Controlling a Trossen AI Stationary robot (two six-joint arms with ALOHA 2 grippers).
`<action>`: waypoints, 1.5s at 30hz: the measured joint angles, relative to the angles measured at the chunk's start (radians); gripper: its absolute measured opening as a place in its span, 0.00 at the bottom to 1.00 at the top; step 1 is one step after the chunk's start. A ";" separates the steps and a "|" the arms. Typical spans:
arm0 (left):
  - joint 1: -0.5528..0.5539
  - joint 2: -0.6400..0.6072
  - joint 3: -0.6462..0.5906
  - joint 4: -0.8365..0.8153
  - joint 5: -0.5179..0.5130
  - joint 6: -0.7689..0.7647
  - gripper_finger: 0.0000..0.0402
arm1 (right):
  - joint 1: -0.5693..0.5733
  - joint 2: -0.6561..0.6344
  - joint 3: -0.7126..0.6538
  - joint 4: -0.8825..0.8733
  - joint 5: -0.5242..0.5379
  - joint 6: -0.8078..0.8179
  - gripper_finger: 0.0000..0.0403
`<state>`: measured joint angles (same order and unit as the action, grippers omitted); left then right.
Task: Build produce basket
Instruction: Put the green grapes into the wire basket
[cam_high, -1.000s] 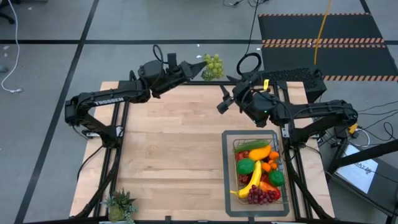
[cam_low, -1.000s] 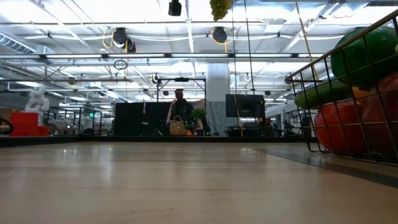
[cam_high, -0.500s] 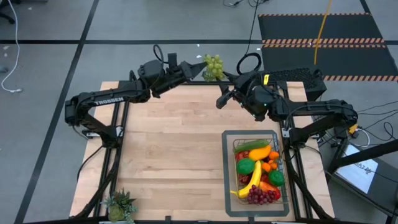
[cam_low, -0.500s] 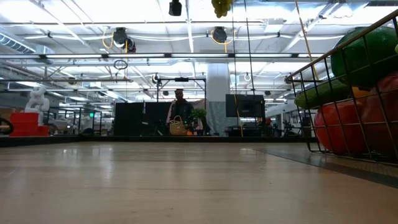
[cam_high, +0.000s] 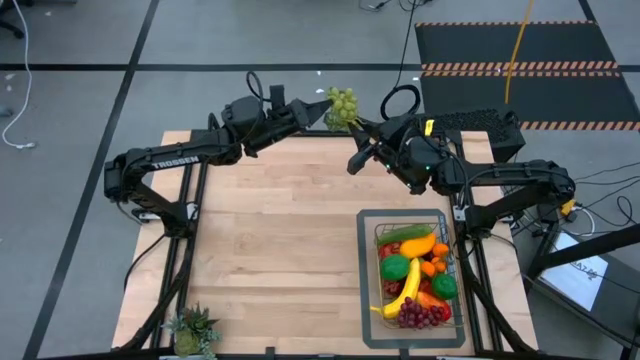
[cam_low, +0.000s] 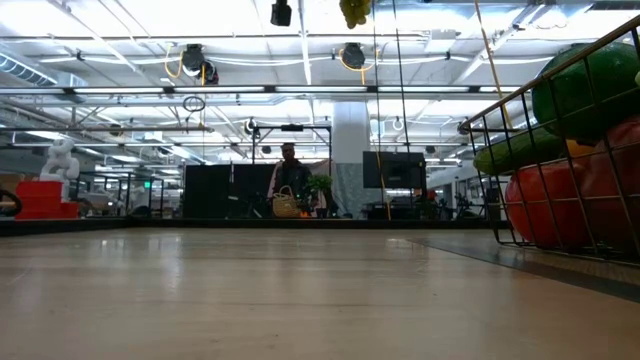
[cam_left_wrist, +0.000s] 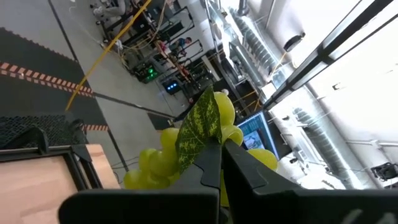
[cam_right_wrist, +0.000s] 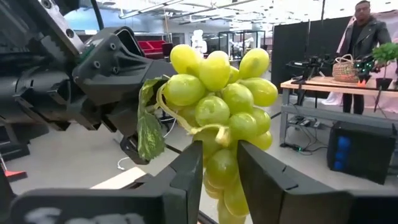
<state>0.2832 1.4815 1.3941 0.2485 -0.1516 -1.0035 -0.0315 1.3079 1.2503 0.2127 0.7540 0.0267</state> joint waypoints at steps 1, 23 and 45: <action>0.000 0.000 0.000 0.000 0.000 0.000 0.01 | 0.000 0.000 0.000 0.000 0.000 0.004 0.23; 0.040 0.000 0.000 -0.023 0.001 0.029 0.01 | 0.006 -0.007 0.000 0.069 -0.053 0.036 0.28; 0.043 0.000 0.000 -0.019 0.018 0.007 0.01 | 0.005 -0.006 0.000 -0.017 -0.019 -0.034 0.28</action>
<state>0.3267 1.4815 1.3945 0.2298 -0.1341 -0.9962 -0.0261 1.3022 1.2503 0.1957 0.7350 -0.0076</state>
